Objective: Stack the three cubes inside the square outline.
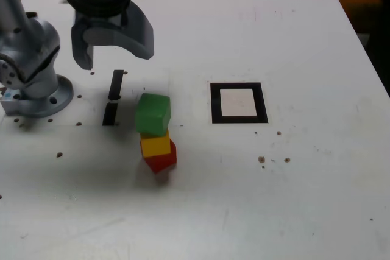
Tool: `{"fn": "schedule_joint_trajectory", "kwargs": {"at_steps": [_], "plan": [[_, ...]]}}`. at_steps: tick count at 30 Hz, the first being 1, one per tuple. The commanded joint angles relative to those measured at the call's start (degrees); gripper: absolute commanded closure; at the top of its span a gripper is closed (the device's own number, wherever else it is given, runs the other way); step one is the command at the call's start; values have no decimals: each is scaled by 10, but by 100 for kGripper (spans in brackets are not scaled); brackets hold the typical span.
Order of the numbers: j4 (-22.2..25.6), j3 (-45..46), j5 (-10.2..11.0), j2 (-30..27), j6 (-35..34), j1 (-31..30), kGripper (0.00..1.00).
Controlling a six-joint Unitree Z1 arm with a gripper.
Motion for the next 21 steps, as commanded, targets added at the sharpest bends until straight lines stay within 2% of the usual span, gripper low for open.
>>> {"fn": "schedule_joint_trajectory", "kwargs": {"at_steps": [1, 13, 21], "plan": [[2, 1, -1, -1, 1, -1, 3], [10, 1, -1, -6, 1, -1, 3], [85, -31, -1, -14, 1, -1, 3]]}}
